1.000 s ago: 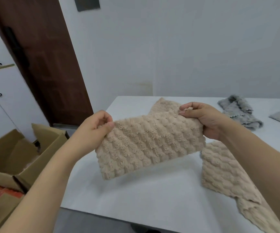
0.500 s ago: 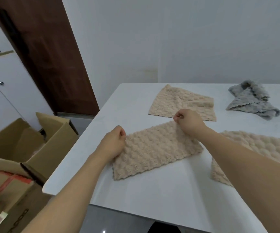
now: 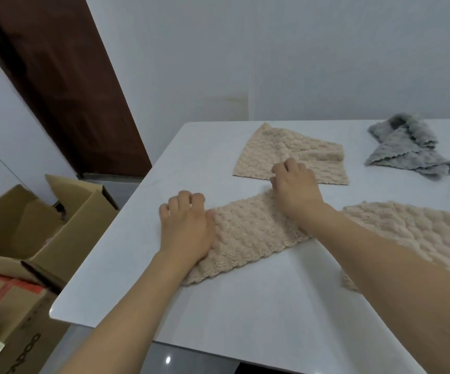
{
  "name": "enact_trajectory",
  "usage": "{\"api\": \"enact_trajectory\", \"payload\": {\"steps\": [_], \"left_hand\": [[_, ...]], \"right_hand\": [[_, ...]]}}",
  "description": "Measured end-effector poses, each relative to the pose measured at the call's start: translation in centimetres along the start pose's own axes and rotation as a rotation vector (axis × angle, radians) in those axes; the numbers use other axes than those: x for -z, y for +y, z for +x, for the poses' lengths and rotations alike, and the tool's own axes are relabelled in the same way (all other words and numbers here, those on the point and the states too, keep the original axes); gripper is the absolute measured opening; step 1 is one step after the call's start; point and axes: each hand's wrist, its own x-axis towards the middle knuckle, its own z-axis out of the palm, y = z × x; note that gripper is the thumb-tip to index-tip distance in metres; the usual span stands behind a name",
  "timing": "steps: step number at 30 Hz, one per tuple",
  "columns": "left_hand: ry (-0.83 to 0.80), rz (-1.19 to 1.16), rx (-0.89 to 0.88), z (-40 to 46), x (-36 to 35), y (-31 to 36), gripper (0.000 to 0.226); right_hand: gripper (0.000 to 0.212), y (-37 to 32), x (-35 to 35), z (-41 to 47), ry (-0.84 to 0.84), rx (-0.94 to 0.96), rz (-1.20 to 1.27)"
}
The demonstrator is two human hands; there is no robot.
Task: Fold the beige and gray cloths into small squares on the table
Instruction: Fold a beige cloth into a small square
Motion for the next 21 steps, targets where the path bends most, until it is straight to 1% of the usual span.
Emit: {"api": "enact_trajectory", "payload": {"steps": [1, 2, 3, 4, 7, 8, 9, 12, 13, 17, 19, 21], "left_hand": [[0.012, -0.085, -0.043, -0.3, 0.2, 1.0, 0.045], [-0.012, -0.166, -0.077, -0.7, 0.5, 2.1, 0.047], [-0.067, -0.219, -0.100, -1.1, 0.4, 3.1, 0.051], [-0.129, -0.222, -0.121, -1.6, 0.1, 3.8, 0.057], [-0.284, -0.120, -0.133, -2.7, -0.9, 4.2, 0.075], [-0.314, -0.112, -0.127, -2.7, -1.0, 4.0, 0.078], [-0.344, -0.118, -0.123, -2.6, -0.9, 3.8, 0.078], [-0.453, -0.141, -0.098, -2.3, -0.6, 3.0, 0.065], [-0.481, -0.134, -0.083, -2.3, -0.5, 2.6, 0.064], [-0.480, -0.113, -0.008, -2.7, -0.3, 0.7, 0.066], [-0.445, -0.147, 0.027, -2.9, -0.2, -0.1, 0.062], [-0.369, -0.187, 0.043, -3.1, -0.2, -0.8, 0.059]], "right_hand": [[0.027, -0.6, 0.1, -0.4, 0.072, 0.032, -0.015], [0.030, -1.3, 0.3, -0.9, 0.121, 0.056, 0.004], [0.034, -1.9, 0.3, -1.7, 0.124, 0.077, 0.036], [0.039, -2.3, 0.1, -2.5, 0.070, 0.087, 0.072], [0.053, -2.0, -1.3, -5.1, -0.268, 0.015, 0.119], [0.055, -1.5, -1.7, -5.6, -0.317, -0.007, 0.116], [0.056, -1.1, -1.9, -5.9, -0.325, -0.017, 0.115], [0.057, -0.8, -2.1, -5.6, -0.334, -0.018, 0.112], [0.057, -0.8, -2.1, -5.6, -0.342, -0.019, 0.110], [0.058, -0.6, -2.4, -5.6, -0.344, -0.018, 0.113], [0.059, -0.3, -2.5, -5.5, -0.341, 0.002, 0.111], [0.059, 0.0, -2.5, -5.3, -0.346, 0.035, 0.110]]}}
